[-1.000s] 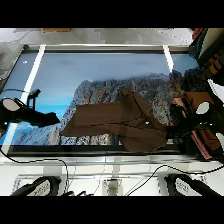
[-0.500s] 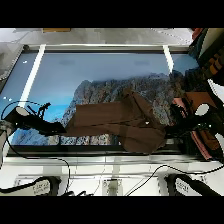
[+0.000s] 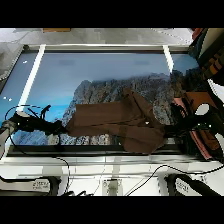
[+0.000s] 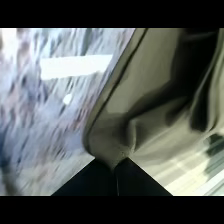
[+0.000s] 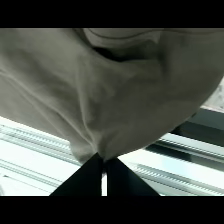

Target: Fold the clothes and pants, and hang the long-sleeved shirts on hangers.

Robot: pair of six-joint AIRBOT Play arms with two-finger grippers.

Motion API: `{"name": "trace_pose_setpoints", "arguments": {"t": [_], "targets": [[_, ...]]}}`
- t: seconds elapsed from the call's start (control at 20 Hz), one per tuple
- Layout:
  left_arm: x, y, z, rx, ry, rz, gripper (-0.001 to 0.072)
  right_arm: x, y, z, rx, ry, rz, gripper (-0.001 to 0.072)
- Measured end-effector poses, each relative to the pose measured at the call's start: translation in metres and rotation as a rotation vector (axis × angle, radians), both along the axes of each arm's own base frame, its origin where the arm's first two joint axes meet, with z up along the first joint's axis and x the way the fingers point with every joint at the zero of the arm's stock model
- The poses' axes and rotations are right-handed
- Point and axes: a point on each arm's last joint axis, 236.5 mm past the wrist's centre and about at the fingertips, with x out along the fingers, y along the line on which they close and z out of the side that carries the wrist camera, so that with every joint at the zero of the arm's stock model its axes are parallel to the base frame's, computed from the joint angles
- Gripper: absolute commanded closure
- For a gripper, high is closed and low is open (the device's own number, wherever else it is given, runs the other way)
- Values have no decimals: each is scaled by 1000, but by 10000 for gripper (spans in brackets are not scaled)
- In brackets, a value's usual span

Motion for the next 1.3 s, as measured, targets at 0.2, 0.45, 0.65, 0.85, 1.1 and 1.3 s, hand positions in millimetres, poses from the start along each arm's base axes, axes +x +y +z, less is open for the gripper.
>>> {"name": "trace_pose_setpoints", "arguments": {"t": [0.2, 0.45, 0.65, 0.85, 1.1, 1.3], "targets": [[31, -4, 40, -91, -112, 18, 686, 12, 20, 16, 94, -63, -3, 701], [92, 7, 184, -229, -474, 90, 687, 62, 54, 104, 253, -369, 22, 701], [89, 20, 335, -234, -862, 114, 687, 92, 67, 228, 275, -762, 49, 700], [42, 14, 451, -162, -1189, 137, 686, 77, 71, 369, 236, -1194, 25, 701], [-2, -4, 529, -66, -1450, 199, 690, 8, 71, 494, 138, -1613, -4, 702], [-20, -10, 534, 95, -1501, 198, 689, -27, 58, 526, 37, -1713, -64, 702]]}}
